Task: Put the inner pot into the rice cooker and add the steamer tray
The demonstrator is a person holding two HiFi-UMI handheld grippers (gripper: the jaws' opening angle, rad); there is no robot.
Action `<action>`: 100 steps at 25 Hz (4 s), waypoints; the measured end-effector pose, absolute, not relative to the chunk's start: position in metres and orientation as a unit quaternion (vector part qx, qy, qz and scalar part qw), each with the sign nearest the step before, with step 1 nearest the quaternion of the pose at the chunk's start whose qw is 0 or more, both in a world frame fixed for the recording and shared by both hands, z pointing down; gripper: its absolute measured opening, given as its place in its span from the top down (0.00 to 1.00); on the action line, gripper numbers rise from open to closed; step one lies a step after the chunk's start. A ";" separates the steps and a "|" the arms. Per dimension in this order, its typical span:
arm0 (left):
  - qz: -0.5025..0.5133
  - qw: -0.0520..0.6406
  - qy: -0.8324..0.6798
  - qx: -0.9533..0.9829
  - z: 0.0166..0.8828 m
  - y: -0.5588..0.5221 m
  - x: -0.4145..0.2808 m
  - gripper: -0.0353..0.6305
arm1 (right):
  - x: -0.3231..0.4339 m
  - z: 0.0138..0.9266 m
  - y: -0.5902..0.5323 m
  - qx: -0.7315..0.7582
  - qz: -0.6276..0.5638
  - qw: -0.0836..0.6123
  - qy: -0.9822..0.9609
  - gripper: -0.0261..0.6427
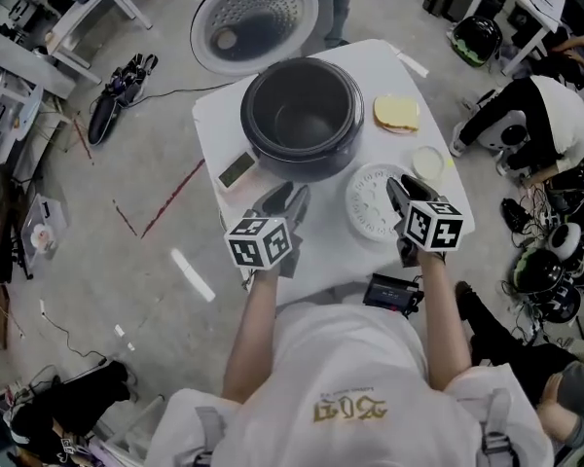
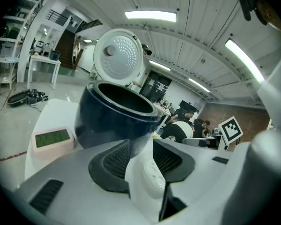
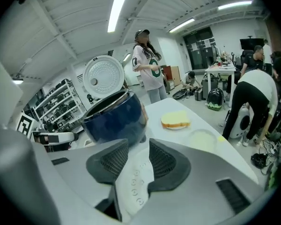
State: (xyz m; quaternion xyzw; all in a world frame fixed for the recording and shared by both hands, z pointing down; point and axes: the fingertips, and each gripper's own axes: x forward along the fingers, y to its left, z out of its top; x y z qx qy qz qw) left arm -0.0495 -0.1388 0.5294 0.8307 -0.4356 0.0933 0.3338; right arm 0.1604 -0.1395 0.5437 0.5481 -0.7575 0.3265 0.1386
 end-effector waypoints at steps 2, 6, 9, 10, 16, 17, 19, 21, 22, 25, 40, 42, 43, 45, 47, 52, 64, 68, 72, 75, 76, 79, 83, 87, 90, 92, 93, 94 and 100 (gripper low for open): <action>0.107 0.342 -0.416 0.836 0.541 -0.134 -0.036 0.69 | 0.169 0.553 -0.128 0.557 0.337 0.140 -0.746 0.74; 0.130 0.351 -0.391 0.841 0.559 -0.130 -0.016 0.69 | 0.183 0.562 -0.114 0.573 0.362 0.119 -0.726 0.73; 0.143 0.358 -0.376 0.843 0.572 -0.129 -0.003 0.69 | 0.194 0.572 -0.105 0.582 0.364 0.127 -0.716 0.73; 0.147 0.360 -0.372 0.843 0.576 -0.129 0.001 0.69 | 0.198 0.575 -0.102 0.585 0.365 0.130 -0.713 0.73; 0.179 0.369 -0.350 0.842 0.602 -0.129 0.021 0.69 | 0.224 0.605 -0.082 0.598 0.386 0.150 -0.686 0.73; 0.185 0.370 -0.347 0.842 0.607 -0.130 0.024 0.69 | 0.228 0.611 -0.078 0.600 0.391 0.154 -0.681 0.73; 0.196 0.373 -0.343 0.840 0.618 -0.131 0.028 0.69 | 0.236 0.622 -0.070 0.603 0.400 0.161 -0.671 0.72; 0.203 0.379 -0.340 0.836 0.626 -0.131 0.030 0.69 | 0.243 0.633 -0.062 0.607 0.410 0.167 -0.660 0.72; 0.207 0.382 -0.338 0.835 0.630 -0.131 0.032 0.69 | 0.247 0.639 -0.059 0.608 0.414 0.169 -0.656 0.72; 0.219 0.385 -0.335 0.831 0.641 -0.133 0.038 0.68 | 0.256 0.654 -0.053 0.610 0.429 0.174 -0.644 0.71; 0.257 0.409 -0.330 0.811 0.683 -0.136 0.068 0.66 | 0.254 0.686 -0.054 0.597 0.452 0.177 -0.639 0.73; 0.267 0.408 -0.331 0.808 0.687 -0.137 0.068 0.75 | 0.251 0.686 -0.057 0.593 0.451 0.177 -0.643 0.74; 0.268 0.408 -0.330 0.808 0.688 -0.137 0.068 0.77 | 0.249 0.685 -0.059 0.590 0.450 0.177 -0.646 0.76; 0.267 0.415 -0.327 0.806 0.689 -0.139 0.069 0.82 | 0.247 0.686 -0.062 0.585 0.452 0.177 -0.650 0.79; 0.264 0.426 -0.324 0.802 0.690 -0.138 0.068 0.83 | 0.246 0.689 -0.061 0.578 0.462 0.168 -0.651 0.80; 0.262 0.435 -0.319 0.800 0.687 -0.135 0.069 0.84 | 0.250 0.689 -0.058 0.573 0.473 0.161 -0.650 0.83; 0.238 0.437 -0.312 0.809 0.663 -0.128 0.064 0.86 | 0.245 0.661 -0.052 0.582 0.457 0.150 -0.656 0.85; 0.229 0.435 -0.309 0.814 0.653 -0.124 0.062 0.86 | 0.245 0.648 -0.049 0.589 0.447 0.144 -0.658 0.86; 0.222 0.434 -0.305 0.818 0.644 -0.121 0.061 0.86 | 0.243 0.636 -0.046 0.594 0.442 0.136 -0.659 0.86; 0.210 0.432 -0.303 0.823 0.633 -0.120 0.060 0.86 | 0.242 0.627 -0.044 0.598 0.437 0.128 -0.660 0.87; 0.204 0.433 -0.303 0.824 0.629 -0.120 0.058 0.86 | 0.241 0.624 -0.044 0.599 0.436 0.124 -0.661 0.87; 0.189 0.431 -0.302 0.829 0.616 -0.119 0.056 0.87 | 0.238 0.613 -0.043 0.600 0.430 0.114 -0.665 0.87; 0.162 0.429 -0.297 0.838 0.597 -0.116 0.055 0.87 | 0.238 0.597 -0.042 0.602 0.418 0.099 -0.673 0.87; 0.135 0.414 -0.290 0.852 0.569 -0.119 0.057 0.88 | 0.242 0.574 -0.046 0.607 0.408 0.077 -0.678 0.87; 0.123 0.396 -0.284 0.864 0.547 -0.121 0.056 0.88 | 0.242 0.554 -0.050 0.616 0.401 0.056 -0.675 0.88; 0.118 0.384 -0.281 0.871 0.536 -0.121 0.056 0.87 | 0.243 0.542 -0.052 0.620 0.390 0.053 -0.678 0.88; 0.114 0.380 -0.280 0.874 0.531 -0.121 0.055 0.87 | 0.242 0.536 -0.053 0.621 0.385 0.053 -0.681 0.88; 0.110 0.377 -0.280 0.876 0.526 -0.121 0.055 0.87 | 0.242 0.530 -0.054 0.620 0.380 0.052 -0.684 0.88; 0.075 0.368 -0.286 0.882 0.494 -0.125 0.043 0.87 | 0.234 0.493 -0.067 0.610 0.356 0.037 -0.707 0.89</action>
